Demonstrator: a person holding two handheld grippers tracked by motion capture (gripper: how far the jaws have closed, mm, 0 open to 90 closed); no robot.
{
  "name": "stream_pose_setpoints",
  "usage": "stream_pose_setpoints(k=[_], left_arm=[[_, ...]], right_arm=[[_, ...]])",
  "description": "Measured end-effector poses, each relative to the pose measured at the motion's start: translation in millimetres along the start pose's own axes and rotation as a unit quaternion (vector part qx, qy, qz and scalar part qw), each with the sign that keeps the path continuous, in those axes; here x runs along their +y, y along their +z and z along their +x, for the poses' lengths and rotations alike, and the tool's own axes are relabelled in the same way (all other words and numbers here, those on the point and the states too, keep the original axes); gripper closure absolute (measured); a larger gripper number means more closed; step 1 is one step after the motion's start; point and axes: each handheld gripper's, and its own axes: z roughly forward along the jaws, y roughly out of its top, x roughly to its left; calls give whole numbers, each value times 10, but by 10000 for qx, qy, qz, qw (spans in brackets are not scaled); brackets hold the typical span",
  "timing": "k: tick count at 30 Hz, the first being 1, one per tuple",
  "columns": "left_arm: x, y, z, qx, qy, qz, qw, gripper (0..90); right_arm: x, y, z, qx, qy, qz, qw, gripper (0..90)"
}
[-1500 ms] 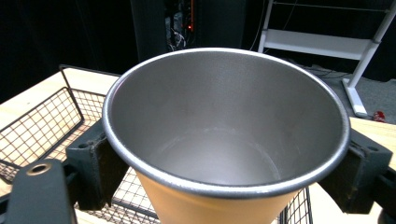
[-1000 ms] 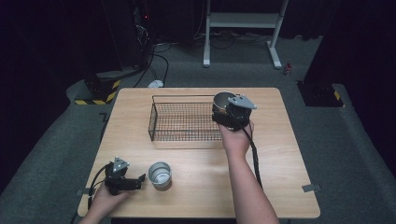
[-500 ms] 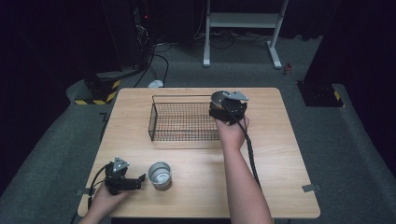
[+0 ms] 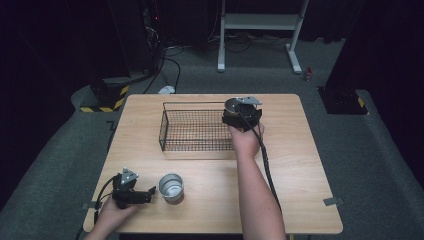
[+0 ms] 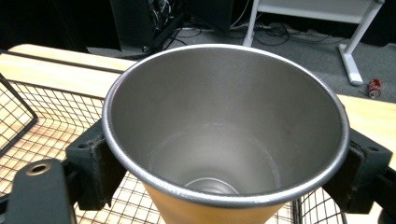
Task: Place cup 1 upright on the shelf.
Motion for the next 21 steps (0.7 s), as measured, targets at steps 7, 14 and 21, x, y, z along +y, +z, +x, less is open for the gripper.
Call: stream_pose_setpoints(k=[7, 14, 21], left_arm=[[0, 0, -1, -3, -8, -1, 10000, 6], [0, 0, -1, 1, -8, 1, 10000, 6], [1, -1, 2, 6, 14, 2, 10000, 6]], right_arm=[[-65, 129, -20, 23, 49, 300, 9995, 136], [-122, 227, -10, 63, 92, 561, 9984, 136], [-160, 304, 11, 44, 47, 703, 9975, 136]])
